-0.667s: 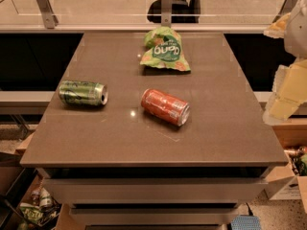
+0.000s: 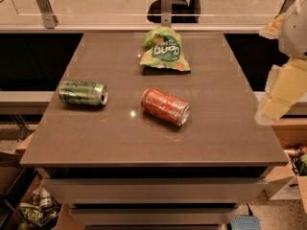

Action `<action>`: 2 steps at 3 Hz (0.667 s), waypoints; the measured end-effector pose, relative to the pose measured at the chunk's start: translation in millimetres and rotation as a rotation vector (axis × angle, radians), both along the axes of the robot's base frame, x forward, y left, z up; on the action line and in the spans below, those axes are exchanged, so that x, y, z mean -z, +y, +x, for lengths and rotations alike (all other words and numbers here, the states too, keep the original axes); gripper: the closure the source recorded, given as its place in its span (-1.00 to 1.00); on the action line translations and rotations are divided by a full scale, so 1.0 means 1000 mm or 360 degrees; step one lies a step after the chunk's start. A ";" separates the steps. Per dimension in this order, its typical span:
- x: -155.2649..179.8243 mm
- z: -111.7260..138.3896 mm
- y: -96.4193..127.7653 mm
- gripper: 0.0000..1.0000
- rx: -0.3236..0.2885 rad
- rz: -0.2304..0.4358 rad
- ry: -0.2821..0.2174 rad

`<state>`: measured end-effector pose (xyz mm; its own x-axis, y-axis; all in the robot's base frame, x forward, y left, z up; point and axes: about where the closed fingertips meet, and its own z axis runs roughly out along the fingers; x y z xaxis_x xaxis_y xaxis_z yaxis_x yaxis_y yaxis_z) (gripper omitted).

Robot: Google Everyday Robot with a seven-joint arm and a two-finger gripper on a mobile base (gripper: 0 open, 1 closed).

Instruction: Place coke can upright

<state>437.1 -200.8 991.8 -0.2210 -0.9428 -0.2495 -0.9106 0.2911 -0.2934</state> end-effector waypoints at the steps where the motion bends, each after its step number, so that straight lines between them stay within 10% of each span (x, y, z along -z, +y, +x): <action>1: 0.007 0.006 0.013 -1.00 0.0036 0.0097 0.0027; 2: 0.019 0.017 0.025 -1.00 0.0097 0.0184 0.0075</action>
Offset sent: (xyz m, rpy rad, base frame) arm 0.0326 0.0383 -0.0382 0.1850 0.1010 -0.1148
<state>454.0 -176.1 972.7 -0.2910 -0.8929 -0.3436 -0.9022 0.3756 -0.2120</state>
